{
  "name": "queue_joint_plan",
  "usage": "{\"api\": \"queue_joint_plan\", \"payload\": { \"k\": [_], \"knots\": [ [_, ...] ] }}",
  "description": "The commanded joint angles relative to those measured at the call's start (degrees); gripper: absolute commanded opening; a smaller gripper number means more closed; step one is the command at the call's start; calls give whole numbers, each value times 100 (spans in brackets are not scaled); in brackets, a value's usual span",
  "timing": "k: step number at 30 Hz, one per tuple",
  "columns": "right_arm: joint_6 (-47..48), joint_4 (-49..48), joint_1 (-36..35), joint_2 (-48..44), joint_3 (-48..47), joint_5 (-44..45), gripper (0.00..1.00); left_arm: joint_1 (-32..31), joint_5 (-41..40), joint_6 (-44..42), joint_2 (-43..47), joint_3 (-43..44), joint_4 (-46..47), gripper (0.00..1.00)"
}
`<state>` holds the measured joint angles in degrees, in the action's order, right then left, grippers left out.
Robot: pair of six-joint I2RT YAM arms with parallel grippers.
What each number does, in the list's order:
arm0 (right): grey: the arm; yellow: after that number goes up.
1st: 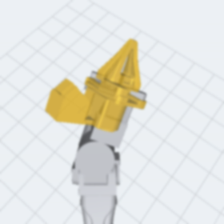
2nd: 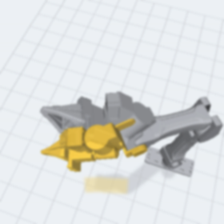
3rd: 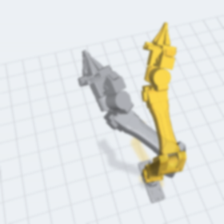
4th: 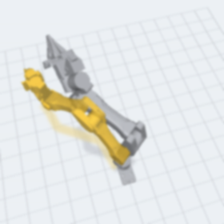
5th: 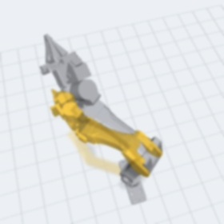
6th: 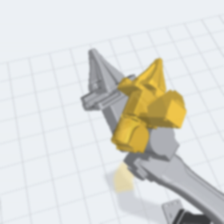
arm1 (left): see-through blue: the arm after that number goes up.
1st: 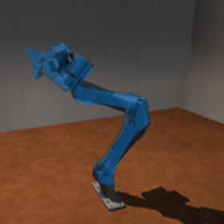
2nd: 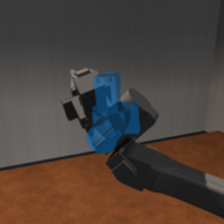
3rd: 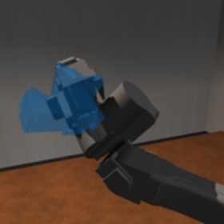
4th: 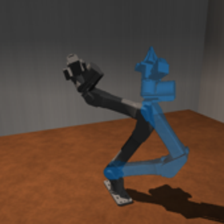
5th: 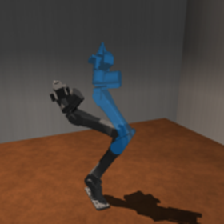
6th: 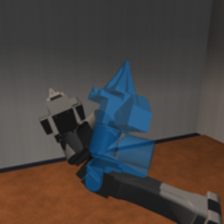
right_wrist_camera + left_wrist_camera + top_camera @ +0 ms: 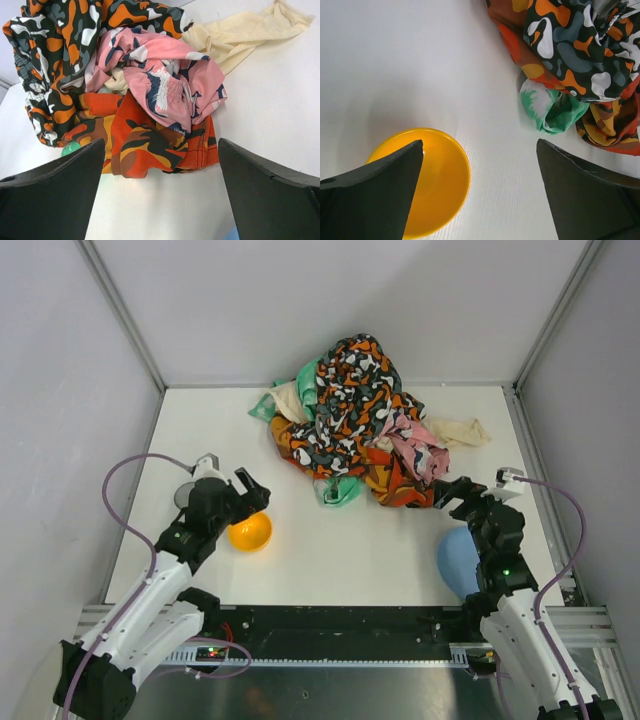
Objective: Pick out a specific cloth from the pile
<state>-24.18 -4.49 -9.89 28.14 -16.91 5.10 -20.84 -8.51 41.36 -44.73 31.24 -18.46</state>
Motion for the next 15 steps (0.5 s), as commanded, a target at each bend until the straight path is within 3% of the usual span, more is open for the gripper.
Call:
{"api": "queue_joint_plan", "payload": {
  "k": [1, 12, 15],
  "knots": [
    [42, -301, 23, 27, 12, -173, 99, 36, -154, -155, 162, 198, 68, 100],
    [557, -1287, -34, 1028, -380, -2054, 99, 36, -170, -203, 190, 97, 76, 100],
    [1207, -1319, -345, 1481, -826, -2259, 99, 36, -215, -174, 143, 79, 93, 100]
  ]
}}
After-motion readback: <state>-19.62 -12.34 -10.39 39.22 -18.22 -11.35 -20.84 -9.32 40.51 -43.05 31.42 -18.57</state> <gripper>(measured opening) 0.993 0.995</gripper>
